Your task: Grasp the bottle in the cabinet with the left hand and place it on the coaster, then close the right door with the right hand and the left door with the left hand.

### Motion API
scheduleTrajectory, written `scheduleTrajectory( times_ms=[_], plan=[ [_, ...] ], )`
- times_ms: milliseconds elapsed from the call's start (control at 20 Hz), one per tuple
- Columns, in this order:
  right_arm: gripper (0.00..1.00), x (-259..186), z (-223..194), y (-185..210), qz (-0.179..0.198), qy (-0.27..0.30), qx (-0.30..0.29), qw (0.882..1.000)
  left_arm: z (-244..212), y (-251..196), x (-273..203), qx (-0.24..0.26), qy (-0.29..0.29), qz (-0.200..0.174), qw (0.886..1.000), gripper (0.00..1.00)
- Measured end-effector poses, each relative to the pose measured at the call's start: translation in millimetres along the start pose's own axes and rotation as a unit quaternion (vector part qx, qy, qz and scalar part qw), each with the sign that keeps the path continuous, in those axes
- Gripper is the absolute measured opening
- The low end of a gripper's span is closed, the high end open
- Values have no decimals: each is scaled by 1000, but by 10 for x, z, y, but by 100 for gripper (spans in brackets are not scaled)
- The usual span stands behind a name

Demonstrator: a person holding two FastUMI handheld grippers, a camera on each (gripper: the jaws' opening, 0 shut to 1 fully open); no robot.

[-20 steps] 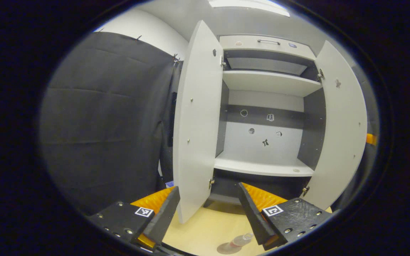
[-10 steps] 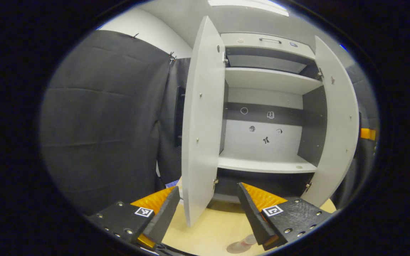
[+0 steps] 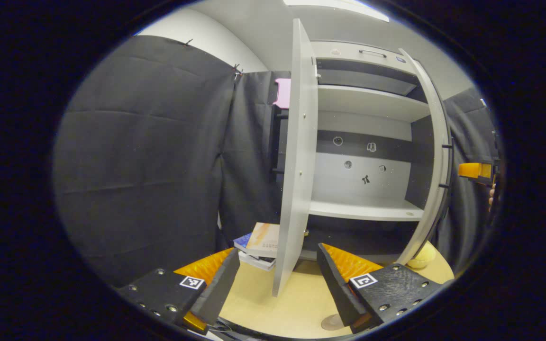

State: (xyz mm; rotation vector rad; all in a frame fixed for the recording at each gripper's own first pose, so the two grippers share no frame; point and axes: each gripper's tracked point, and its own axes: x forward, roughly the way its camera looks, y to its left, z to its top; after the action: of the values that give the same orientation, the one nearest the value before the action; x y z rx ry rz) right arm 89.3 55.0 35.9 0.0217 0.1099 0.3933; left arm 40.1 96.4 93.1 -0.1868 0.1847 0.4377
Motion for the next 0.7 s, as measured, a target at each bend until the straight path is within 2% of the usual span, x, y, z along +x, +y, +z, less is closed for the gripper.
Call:
scheduleTrajectory(
  times_ms=[150, 200, 250, 350, 400, 600, 650, 700],
  plan=[
    [97, 26, -155, -12, -6, 21, 19, 1000, -33, 219, 84, -28, 5, -8, 1000, 100],
    [97, 2, -195, -40, -14, 23, 22, 999, 1, 343, 111, -32, -1, -3, 999, 95],
    [97, -3, -223, -69, -22, 26, 25, 999, 69, 464, 181, -32, -8, 1, 999, 95],
    [98, -13, -264, -99, -34, 30, 29, 999, 237, 643, 336, -24, -26, 2, 999, 92],
    [98, -17, -287, -118, -40, 31, 29, 998, 328, 686, 401, -21, -34, -2, 999, 95],
    [98, -104, -435, -220, -76, 26, 28, 996, 707, 855, 748, -8, -56, -27, 998, 94],
    [98, -126, -471, -230, -83, 26, 34, 996, 804, 862, 819, -3, -62, -35, 997, 100],
    [98, -141, -506, -241, -89, 25, 39, 995, 887, 867, 897, 3, -67, -44, 997, 95]
  ],
)
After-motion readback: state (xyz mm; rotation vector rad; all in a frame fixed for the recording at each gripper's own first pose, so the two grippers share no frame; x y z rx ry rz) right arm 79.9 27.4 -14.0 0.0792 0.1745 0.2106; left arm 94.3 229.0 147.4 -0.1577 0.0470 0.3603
